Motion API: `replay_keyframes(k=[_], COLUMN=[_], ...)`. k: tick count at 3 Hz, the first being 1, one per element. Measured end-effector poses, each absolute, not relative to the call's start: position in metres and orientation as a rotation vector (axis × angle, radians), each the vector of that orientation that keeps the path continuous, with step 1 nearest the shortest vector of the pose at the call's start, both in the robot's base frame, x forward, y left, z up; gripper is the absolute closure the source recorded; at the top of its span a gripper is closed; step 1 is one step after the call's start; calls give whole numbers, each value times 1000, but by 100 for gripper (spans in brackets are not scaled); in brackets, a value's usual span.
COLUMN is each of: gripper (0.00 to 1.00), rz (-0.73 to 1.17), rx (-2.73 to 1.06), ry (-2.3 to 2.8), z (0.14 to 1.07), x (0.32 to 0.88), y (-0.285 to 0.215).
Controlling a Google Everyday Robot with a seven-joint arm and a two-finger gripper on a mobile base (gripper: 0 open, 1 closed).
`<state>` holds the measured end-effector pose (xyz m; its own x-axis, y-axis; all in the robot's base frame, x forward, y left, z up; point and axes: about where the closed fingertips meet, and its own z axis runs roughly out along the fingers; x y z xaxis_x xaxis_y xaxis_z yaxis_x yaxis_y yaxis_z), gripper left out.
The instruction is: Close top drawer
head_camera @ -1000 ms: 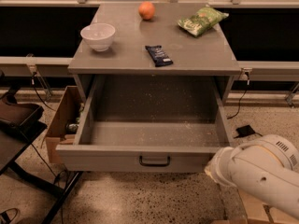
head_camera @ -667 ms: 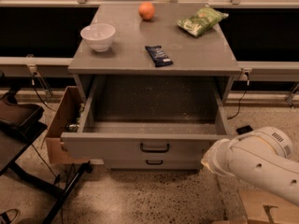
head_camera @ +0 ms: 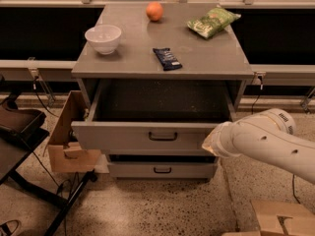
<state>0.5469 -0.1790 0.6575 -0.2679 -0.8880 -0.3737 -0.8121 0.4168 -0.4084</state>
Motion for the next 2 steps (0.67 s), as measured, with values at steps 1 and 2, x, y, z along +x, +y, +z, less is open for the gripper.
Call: replay_keyframes(k=[1,2], gripper=[100,100], rz=[-181,-170], rx=[-1436,-1401], ry=[2126,2105], z=[657,651], x=[547,575], y=[-179,-187])
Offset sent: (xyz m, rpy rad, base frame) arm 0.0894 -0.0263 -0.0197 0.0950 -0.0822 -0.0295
